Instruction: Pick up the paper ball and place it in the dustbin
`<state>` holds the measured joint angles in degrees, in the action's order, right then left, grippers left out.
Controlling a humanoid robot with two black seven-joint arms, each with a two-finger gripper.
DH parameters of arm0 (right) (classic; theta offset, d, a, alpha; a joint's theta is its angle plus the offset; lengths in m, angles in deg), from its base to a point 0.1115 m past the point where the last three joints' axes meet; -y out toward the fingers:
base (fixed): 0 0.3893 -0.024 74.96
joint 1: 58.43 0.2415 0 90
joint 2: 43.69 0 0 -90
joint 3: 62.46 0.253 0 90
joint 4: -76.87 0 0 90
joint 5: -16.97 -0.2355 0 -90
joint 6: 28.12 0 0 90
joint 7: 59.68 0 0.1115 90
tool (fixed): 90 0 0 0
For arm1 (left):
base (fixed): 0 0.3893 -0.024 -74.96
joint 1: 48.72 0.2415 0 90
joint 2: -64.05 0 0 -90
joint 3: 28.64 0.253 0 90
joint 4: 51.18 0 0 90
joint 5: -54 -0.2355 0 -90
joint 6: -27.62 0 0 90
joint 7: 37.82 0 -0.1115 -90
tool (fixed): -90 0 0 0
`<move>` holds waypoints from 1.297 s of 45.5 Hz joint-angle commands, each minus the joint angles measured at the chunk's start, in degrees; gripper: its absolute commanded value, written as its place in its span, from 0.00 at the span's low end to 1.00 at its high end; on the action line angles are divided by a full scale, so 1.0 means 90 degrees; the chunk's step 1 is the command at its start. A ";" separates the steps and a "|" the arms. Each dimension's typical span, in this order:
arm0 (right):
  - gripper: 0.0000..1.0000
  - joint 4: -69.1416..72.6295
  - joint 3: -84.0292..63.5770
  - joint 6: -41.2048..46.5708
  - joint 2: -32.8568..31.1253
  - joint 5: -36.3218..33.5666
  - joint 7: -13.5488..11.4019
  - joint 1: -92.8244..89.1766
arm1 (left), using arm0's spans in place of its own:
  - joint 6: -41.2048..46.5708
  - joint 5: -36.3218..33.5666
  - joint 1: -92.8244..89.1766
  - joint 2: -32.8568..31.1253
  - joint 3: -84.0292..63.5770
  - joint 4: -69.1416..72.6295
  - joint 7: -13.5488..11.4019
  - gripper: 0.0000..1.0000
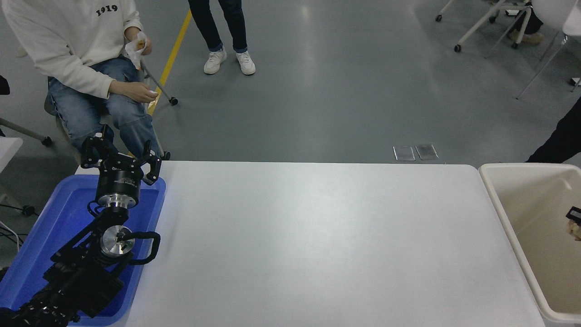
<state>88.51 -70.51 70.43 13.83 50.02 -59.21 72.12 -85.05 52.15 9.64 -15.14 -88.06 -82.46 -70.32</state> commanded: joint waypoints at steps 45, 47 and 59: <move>1.00 0.3110 0.5493 -0.0090 -0.0561 -0.1630 0.0016 0.0280 | 0.0000 0.0000 0.0000 0.0000 -0.0009 -0.0001 -0.0003 0.99; 1.00 0.3315 0.5825 -0.0080 -0.0405 -0.2040 0.0016 0.0241 | 0.0000 0.0000 0.0000 0.0000 -0.0009 -0.0001 -0.0003 0.99; 1.00 0.3805 0.7495 -0.0022 0.1098 -0.3848 0.0036 -0.0364 | 0.0000 0.0000 0.0000 0.0000 -0.0009 -0.0001 -0.0003 0.99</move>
<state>117.13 -17.47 69.68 14.37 26.57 -59.04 72.43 -85.05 52.13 9.64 -15.14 -88.13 -82.47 -70.31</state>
